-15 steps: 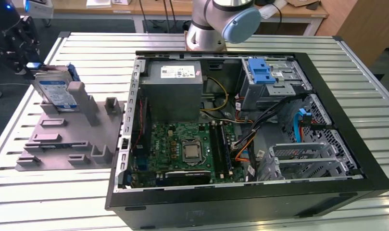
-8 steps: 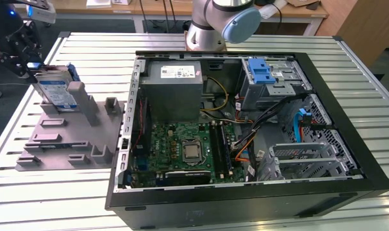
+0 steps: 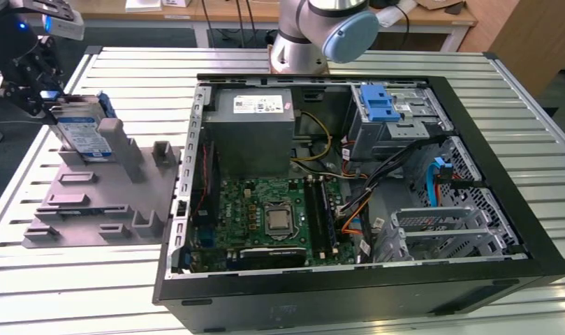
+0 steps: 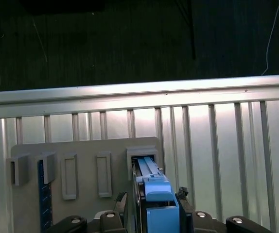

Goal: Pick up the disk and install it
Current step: 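Pick up the disk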

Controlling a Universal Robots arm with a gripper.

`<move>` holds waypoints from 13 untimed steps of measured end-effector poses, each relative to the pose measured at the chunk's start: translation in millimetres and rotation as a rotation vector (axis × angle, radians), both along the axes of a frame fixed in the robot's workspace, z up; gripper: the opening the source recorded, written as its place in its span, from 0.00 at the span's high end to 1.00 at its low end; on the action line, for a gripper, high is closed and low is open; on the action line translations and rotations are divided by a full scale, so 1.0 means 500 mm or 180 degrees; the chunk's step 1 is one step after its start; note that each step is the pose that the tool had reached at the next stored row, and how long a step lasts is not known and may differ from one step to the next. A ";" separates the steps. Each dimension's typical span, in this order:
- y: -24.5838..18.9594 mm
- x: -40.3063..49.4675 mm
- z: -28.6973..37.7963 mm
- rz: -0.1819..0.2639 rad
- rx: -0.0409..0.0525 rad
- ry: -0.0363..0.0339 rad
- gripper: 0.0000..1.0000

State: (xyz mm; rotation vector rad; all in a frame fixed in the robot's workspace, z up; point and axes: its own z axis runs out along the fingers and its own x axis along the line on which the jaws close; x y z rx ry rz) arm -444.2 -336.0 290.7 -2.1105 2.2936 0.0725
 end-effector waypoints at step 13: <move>0.0000 -0.002 0.007 0.0071 -0.0001 -0.0032 0.55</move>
